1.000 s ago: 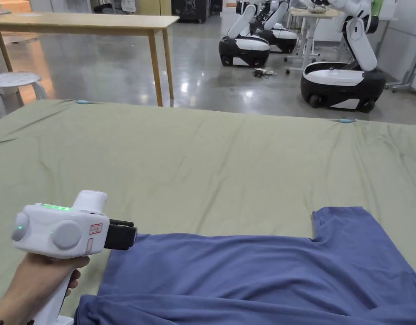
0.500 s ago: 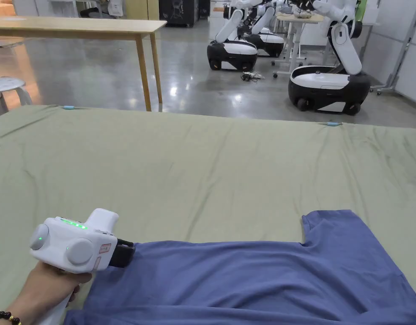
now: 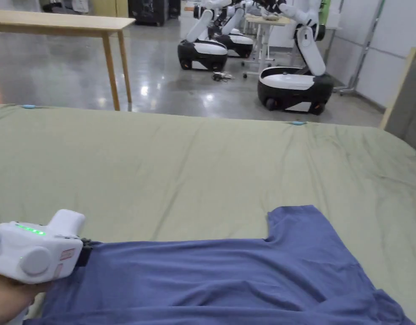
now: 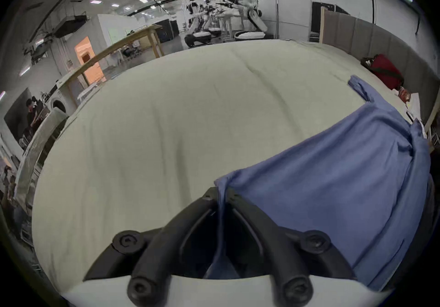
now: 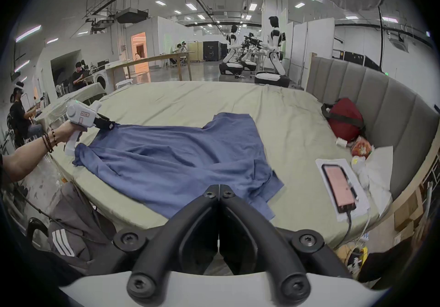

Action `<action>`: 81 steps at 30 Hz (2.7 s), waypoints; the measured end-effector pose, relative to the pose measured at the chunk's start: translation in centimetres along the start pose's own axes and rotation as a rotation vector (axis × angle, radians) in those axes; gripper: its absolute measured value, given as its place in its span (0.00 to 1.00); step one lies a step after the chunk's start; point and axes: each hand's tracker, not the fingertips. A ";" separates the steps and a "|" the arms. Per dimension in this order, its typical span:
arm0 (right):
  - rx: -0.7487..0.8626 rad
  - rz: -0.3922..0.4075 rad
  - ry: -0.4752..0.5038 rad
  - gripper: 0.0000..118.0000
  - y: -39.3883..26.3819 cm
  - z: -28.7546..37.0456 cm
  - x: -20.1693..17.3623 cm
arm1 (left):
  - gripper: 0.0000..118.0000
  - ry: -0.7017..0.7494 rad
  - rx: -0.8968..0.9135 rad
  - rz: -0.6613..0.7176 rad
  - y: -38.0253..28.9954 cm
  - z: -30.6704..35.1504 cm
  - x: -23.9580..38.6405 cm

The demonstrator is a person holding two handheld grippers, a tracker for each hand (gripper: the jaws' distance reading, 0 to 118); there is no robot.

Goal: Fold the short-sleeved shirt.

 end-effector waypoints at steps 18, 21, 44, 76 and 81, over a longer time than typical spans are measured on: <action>-0.288 -0.046 0.052 0.96 13.0 -27.6 11.3 | 0.01 -0.027 0.032 -0.018 0.5 2.5 1.7; -0.368 -0.029 -0.002 0.95 13.2 -31.1 11.9 | 0.01 -0.033 0.029 -0.022 0.5 2.9 1.9; -0.587 0.015 -0.022 0.35 11.3 -34.0 10.3 | 0.01 -0.043 0.020 -0.019 0.1 2.2 1.2; -0.122 -0.007 0.092 0.00 12.2 -14.5 7.1 | 0.01 -0.107 0.211 -0.033 -1.4 14.6 1.5; -0.048 0.029 0.099 0.00 10.6 -8.3 5.6 | 0.01 -0.102 0.258 -0.035 -4.3 18.2 1.9</action>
